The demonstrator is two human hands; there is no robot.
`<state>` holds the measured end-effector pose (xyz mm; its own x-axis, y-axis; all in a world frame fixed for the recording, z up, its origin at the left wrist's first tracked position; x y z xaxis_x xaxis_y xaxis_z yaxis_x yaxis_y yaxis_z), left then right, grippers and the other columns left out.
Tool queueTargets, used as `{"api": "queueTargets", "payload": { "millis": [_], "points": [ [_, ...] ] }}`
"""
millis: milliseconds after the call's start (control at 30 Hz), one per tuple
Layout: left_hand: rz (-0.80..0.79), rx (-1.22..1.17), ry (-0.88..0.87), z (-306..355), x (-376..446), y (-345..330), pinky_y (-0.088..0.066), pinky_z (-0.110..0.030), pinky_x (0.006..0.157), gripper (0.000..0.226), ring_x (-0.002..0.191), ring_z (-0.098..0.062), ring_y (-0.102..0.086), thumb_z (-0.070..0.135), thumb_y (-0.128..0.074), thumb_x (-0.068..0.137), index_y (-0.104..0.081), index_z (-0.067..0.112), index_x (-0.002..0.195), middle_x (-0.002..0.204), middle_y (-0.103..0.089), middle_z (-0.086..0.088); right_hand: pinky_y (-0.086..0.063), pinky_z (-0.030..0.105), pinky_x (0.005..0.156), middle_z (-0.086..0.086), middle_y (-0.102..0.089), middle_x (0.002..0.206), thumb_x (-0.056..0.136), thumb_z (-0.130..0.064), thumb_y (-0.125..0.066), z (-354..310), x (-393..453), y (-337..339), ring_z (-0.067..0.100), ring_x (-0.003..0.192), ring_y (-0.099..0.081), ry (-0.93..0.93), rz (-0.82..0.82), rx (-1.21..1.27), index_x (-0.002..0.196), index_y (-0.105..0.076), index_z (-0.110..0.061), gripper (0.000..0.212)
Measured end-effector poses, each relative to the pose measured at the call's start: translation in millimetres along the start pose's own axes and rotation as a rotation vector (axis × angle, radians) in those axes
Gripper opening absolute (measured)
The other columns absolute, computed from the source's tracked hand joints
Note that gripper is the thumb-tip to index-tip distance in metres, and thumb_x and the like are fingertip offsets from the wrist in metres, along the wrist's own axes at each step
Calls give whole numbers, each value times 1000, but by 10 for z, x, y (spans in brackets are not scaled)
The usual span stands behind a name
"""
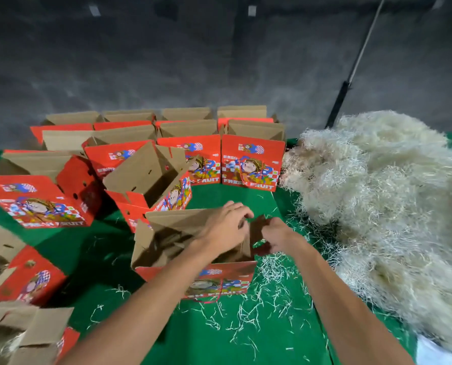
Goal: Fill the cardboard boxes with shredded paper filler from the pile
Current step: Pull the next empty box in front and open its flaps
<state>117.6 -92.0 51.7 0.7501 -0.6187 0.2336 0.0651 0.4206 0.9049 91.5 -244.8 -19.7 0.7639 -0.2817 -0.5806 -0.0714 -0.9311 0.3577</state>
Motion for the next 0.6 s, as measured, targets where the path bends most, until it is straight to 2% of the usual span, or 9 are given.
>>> {"api": "queueTargets", "payload": {
  "millis": [100,167,200,233,300,367,467,533,600],
  "points": [
    [-36,143,3,121,217,-219,-29,-43,112,54,132,-14,-38,36,-60,92,-41,27,142,140,-45,8,-62,42,72,20,-66,99,97,-3,-46,265,-91,355,26,77,-73,-35,-8,-26,113,-51,-4,18],
    [-119,118,68,201,333,-401,-42,-39,101,49,116,-14,-55,47,-54,95,-44,25,138,128,-57,4,-63,39,70,18,-64,110,99,-8,-51,431,-149,584,30,82,-73,-48,-5,-6,114,-56,-1,17],
    [-170,90,81,263,377,-497,-50,-29,82,38,92,-10,-63,52,-50,97,-55,25,124,106,-66,6,-62,37,67,17,-65,110,99,-10,-53,514,-186,689,30,81,-73,-56,-13,6,113,-58,-1,17],
    [-218,68,77,349,419,-590,-47,-22,62,35,68,-6,-61,56,-45,98,-62,25,103,83,-65,9,-62,35,63,16,-68,103,99,-11,-55,591,-232,778,29,78,-74,-60,-40,6,112,-59,0,18],
    [-255,73,21,571,490,-733,-36,-20,46,48,46,-7,-48,61,-39,98,-56,24,72,60,-53,10,-60,33,60,11,-73,83,97,-14,-59,737,-331,931,24,69,-75,-56,-141,-39,111,-62,0,20],
    [-247,133,-34,771,556,-825,-38,-22,49,55,45,-8,-44,65,-33,97,-51,22,67,58,-50,8,-61,36,67,8,-75,86,95,-19,-64,857,-373,1105,30,77,-75,-36,-209,-45,107,-68,-4,20],
    [-272,169,-60,967,684,-957,-49,-28,64,61,47,-10,-43,67,-27,97,-49,19,66,59,-48,6,-60,43,81,10,-75,100,98,-21,-61,973,-320,1509,38,91,-72,28,-161,73,110,-70,-7,20],
    [-299,126,-49,1068,817,-1027,-51,-30,68,60,45,-10,-41,65,-32,97,-50,18,65,56,-46,7,-59,46,86,16,-71,112,99,-11,-56,992,-259,1858,36,96,-71,87,-21,165,119,-62,-6,21],
    [-304,77,-38,1193,986,-1097,-48,-28,65,55,43,-9,-43,62,-40,97,-56,17,71,55,-49,8,-61,39,82,13,-72,107,96,-5,-59,944,-217,2240,24,90,-73,214,194,86,112,-65,-7,17]
  ]
}}
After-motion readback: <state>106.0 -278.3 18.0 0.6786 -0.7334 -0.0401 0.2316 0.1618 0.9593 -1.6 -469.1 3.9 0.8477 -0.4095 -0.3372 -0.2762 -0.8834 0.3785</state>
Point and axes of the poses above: each hand's wrist, its own x-axis towards the middle knuckle, its own y-axis out of the back of the hand, z = x × y, the point moved 5 cm from there along x, towards the middle knuckle
